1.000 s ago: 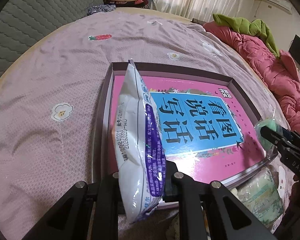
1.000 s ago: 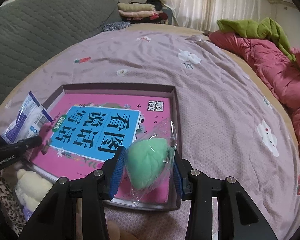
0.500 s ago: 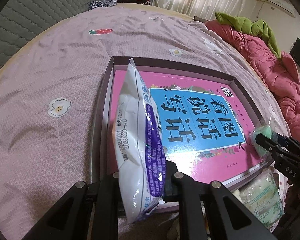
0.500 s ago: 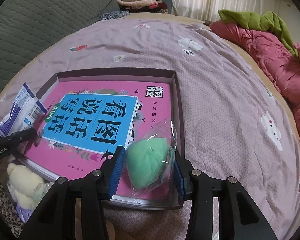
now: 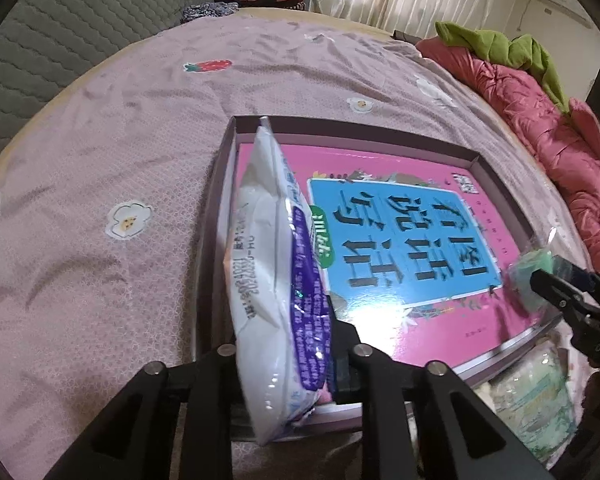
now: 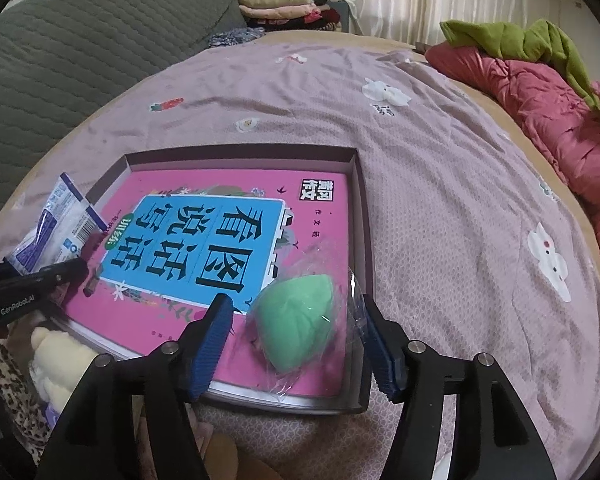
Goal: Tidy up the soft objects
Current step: 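Carry the packet toward the pink box with the left tool while the right tool drops the sponge inside, then lower the wet-wipe packet into the pink box and open the left tool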
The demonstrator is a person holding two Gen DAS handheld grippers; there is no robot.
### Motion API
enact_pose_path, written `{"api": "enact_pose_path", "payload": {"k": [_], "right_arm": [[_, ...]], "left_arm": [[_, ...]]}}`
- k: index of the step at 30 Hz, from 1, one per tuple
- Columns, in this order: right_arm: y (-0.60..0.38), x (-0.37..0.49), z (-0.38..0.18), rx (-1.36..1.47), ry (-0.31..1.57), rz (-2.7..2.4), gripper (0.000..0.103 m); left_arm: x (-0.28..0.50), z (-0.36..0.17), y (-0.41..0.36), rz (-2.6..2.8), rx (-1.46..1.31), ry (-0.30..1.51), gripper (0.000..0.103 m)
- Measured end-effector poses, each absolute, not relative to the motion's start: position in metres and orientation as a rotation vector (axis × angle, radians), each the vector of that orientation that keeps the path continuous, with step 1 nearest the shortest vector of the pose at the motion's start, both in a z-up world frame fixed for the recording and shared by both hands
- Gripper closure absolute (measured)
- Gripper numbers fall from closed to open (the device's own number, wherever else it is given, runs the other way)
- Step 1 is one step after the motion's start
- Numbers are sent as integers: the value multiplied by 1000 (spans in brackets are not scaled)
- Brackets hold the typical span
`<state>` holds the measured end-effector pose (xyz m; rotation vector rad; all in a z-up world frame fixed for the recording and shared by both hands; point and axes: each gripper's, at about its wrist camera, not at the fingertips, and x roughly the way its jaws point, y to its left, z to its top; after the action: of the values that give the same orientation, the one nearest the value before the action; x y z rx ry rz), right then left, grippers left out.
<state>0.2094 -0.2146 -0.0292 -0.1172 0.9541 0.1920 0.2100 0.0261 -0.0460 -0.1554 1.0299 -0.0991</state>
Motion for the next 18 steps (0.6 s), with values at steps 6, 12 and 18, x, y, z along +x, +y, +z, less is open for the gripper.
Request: {"api": "enact_pose_path", "payload": {"k": [6,12,18], "right_arm": [[-217,207,-24,-106,929,195,37],[-218,208,-22,-101,926,196,37],[-222,207,-20,-96,914,188,37]], "left_arm": [[209,-41,28,-159,-225,1021,54],[209,-38,26,-134,-183,1011,50],[207,-32,30,-137,-192,992,44]]}}
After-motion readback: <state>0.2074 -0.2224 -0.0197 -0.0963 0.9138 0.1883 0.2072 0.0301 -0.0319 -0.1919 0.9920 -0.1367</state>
